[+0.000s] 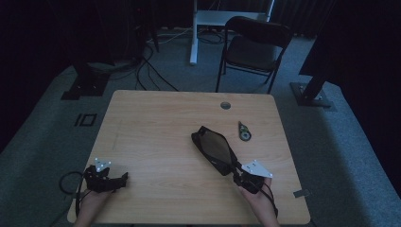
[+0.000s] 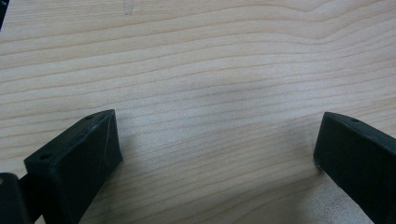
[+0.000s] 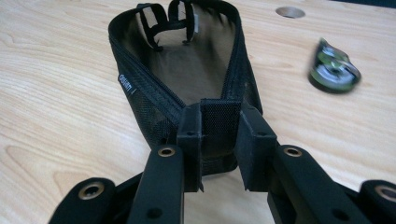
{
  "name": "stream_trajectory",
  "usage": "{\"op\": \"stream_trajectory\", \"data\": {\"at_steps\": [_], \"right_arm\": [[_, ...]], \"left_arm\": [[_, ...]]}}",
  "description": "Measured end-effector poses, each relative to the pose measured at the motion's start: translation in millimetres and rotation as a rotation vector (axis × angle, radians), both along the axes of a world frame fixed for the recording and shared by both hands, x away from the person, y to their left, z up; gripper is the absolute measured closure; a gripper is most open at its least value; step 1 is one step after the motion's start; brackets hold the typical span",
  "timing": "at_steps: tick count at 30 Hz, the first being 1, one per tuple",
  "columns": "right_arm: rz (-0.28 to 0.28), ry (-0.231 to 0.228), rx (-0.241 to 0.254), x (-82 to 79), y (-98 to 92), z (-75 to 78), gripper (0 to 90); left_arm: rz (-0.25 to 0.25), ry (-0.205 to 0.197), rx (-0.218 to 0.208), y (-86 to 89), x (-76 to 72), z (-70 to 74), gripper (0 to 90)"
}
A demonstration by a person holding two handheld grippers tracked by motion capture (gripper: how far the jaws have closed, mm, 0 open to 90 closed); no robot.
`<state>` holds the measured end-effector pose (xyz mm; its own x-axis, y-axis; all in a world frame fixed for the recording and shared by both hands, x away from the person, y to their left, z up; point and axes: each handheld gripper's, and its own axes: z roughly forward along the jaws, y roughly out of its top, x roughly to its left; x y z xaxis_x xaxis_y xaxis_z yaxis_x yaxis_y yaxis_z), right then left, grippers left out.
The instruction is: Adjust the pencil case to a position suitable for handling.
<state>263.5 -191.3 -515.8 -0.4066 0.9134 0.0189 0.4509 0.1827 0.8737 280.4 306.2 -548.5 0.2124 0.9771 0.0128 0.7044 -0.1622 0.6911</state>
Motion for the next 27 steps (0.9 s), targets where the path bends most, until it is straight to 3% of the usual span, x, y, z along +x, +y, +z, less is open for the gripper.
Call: {"op": "stream_trajectory", "data": {"at_steps": [9,27], "right_arm": [[-0.039,-0.003,0.012,-25.4,-10.8,0.9,73.0],[-0.051,-0.001,0.026,-64.8,-12.7,1.2,72.0]], "left_arm": [[0.000,0.000,0.000,0.0,0.0,0.0,0.7],[0.000,0.000,0.000,0.0,0.0,0.0,0.7]]}}
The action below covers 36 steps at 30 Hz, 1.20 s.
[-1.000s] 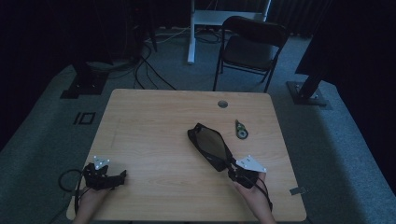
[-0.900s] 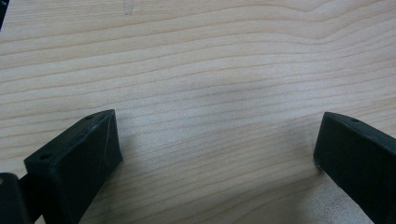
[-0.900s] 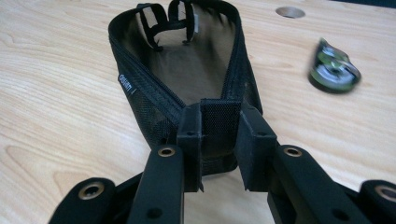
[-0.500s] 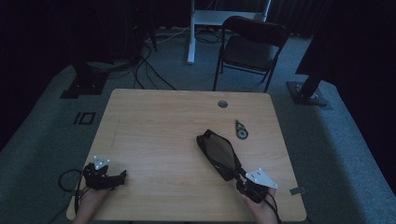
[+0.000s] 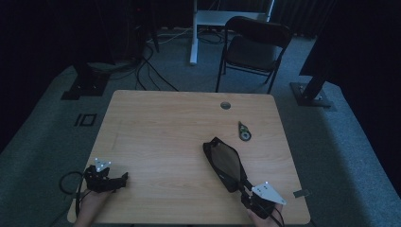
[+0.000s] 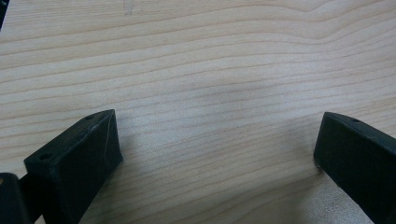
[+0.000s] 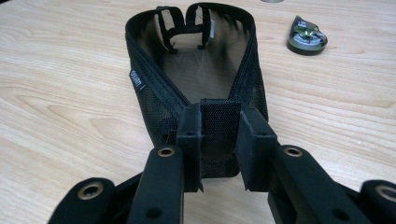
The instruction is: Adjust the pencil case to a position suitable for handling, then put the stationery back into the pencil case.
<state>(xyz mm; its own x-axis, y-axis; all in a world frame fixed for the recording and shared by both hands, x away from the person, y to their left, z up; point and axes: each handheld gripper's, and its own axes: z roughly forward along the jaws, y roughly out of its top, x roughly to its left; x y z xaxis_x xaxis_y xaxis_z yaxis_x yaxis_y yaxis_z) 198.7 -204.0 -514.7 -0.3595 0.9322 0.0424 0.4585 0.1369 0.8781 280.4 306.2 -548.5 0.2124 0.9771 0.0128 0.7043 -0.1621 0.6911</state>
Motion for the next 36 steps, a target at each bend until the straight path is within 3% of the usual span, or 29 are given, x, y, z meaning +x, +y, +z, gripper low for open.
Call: {"op": "stream_trajectory", "data": {"at_steps": [2,3,5,8,11,14,23,25,36], "right_arm": [[0.002,0.000,0.003,-0.9,0.1,0.0,69.4],[0.007,0.004,0.024,-1.5,-0.6,1.6,61.0],[0.008,0.002,0.017,-1.7,-0.7,2.7,59.3],[0.011,-0.026,0.023,-0.8,-1.9,12.9,51.7],[0.012,-0.050,0.043,2.6,-3.8,22.5,48.3],[0.007,-0.088,0.032,9.6,-9.5,31.7,46.8],[-0.017,-0.110,0.033,33.0,-29.5,48.5,36.7],[-0.023,-0.110,0.034,50.3,-39.4,52.7,30.2],[-0.033,-0.071,0.044,95.9,-45.5,42.9,27.1]], "left_arm": [[0.000,0.000,0.000,0.0,0.0,0.0,0.7],[0.000,0.000,0.000,0.0,0.0,0.0,0.7],[0.000,0.000,0.000,0.0,0.0,0.0,0.7],[0.000,0.000,0.000,0.0,0.0,0.0,0.7],[0.000,0.000,0.000,0.0,0.0,0.0,0.7],[0.000,0.000,0.000,0.0,0.0,0.0,0.7],[0.000,0.000,0.000,0.0,0.0,0.0,0.7],[0.000,0.000,0.000,0.0,0.0,0.0,0.7],[0.000,0.000,0.000,0.0,0.0,0.0,0.7]]}}
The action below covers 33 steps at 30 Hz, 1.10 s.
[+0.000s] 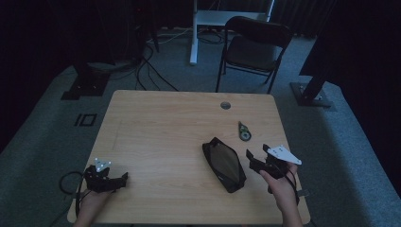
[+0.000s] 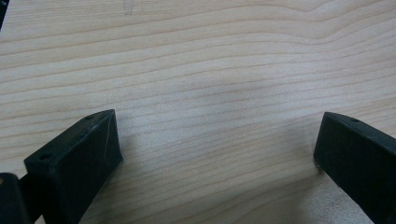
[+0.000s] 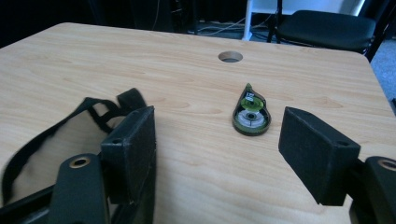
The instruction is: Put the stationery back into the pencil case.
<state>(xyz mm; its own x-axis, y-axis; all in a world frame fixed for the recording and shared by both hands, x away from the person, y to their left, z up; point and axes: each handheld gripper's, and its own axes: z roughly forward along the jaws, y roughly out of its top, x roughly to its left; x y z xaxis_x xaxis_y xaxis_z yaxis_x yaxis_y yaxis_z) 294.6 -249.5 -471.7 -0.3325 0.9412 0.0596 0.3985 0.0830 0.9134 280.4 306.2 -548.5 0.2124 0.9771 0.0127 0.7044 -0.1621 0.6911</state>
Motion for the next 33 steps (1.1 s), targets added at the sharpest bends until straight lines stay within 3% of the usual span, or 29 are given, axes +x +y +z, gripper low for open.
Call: {"op": "stream_trajectory", "data": {"at_steps": [3,18,26,33], "right_arm": [[-0.003,0.008,-0.036,12.1,0.0,-5.7,27.2],[-0.029,0.090,-0.035,70.8,2.8,-26.0,26.0],[-0.035,0.096,-0.039,97.7,2.8,-34.8,25.3],[-0.043,0.138,-0.051,118.6,5.4,-42.7,19.4]], "left_arm": [[0.000,0.000,0.000,0.0,0.0,0.0,0.7],[0.001,0.000,-0.001,-0.1,0.0,0.0,0.7],[0.001,-0.001,-0.001,-0.2,0.0,0.0,0.7],[0.001,0.000,-0.001,-0.1,0.0,0.0,0.7]]}}
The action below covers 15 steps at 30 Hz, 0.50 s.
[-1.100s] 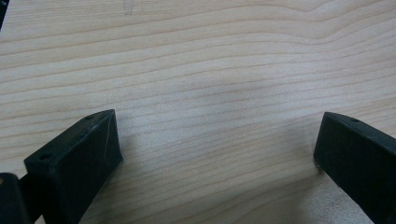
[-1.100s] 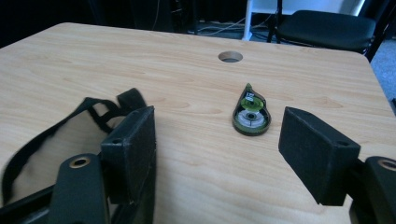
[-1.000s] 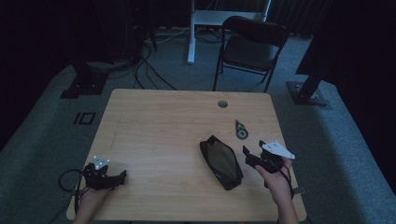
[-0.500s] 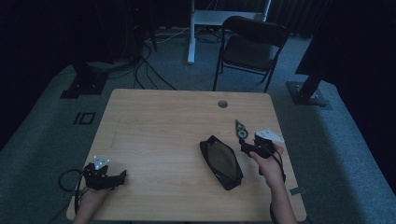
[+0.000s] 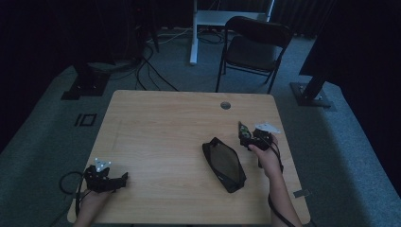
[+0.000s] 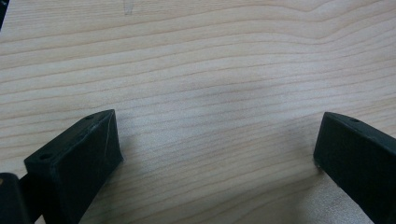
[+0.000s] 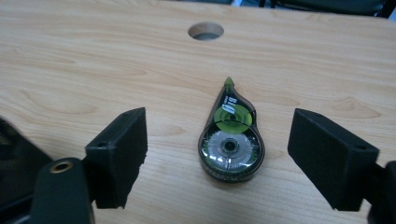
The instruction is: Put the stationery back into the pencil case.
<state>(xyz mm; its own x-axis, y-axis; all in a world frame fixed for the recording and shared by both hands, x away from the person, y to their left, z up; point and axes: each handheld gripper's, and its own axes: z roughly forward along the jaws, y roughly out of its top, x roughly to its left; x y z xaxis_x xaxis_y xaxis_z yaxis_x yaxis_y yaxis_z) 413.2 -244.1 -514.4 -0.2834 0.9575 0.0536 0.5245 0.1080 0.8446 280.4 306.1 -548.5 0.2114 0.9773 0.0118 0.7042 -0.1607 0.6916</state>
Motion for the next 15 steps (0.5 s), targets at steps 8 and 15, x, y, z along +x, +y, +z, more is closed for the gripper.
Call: {"op": "stream_trajectory", "data": {"at_steps": [8,15], "right_arm": [[-0.024,0.046,-0.018,20.0,3.5,-9.5,19.4],[-0.040,0.079,-0.029,36.9,4.8,-14.9,19.4]], "left_arm": [[0.000,0.000,0.000,0.0,0.0,0.0,0.7],[0.000,0.000,0.000,0.0,0.0,0.0,0.7]]}}
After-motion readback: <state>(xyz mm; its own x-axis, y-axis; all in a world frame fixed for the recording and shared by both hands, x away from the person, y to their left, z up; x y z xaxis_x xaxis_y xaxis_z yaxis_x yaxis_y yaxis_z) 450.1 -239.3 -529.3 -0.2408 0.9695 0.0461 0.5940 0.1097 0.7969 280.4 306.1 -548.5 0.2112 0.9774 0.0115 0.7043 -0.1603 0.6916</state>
